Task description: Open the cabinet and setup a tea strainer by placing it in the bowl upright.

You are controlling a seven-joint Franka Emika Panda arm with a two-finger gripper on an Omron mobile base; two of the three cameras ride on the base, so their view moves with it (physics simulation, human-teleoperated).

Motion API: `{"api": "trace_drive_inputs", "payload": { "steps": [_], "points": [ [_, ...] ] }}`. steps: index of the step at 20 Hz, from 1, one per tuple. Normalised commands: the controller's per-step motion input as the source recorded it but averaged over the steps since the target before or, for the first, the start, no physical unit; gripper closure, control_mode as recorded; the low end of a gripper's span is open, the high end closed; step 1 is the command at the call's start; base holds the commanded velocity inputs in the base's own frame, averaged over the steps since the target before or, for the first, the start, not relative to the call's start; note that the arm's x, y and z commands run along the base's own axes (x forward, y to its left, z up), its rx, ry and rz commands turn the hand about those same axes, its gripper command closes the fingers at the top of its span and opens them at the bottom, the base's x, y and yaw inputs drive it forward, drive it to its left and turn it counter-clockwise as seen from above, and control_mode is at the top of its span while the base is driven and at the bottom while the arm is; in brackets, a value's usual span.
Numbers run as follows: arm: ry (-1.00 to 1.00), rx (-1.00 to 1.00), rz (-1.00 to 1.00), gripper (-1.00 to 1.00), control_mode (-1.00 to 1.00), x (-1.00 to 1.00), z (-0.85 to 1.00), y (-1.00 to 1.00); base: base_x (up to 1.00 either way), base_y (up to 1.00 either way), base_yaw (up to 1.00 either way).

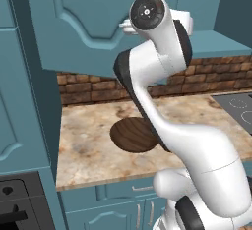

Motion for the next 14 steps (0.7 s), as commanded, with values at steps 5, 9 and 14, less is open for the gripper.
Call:
{"api": "trace_drive_inputs", "payload": {
  "steps": [5,9,14],
  "points": [
    [0.01,0.0,-0.06,1.0,-1.0,-0.69,-0.09,0.52,0.0,0.0,0.0],
    [0.04,0.0,-0.06,1.0,-1.0,-0.43,-0.14,0.54,0.0,0.0,0.0],
    [0.0,0.0,-0.05,1.0,-1.0,-0.31,-0.04,0.27,0.0,0.0,0.0]
  ]
}}
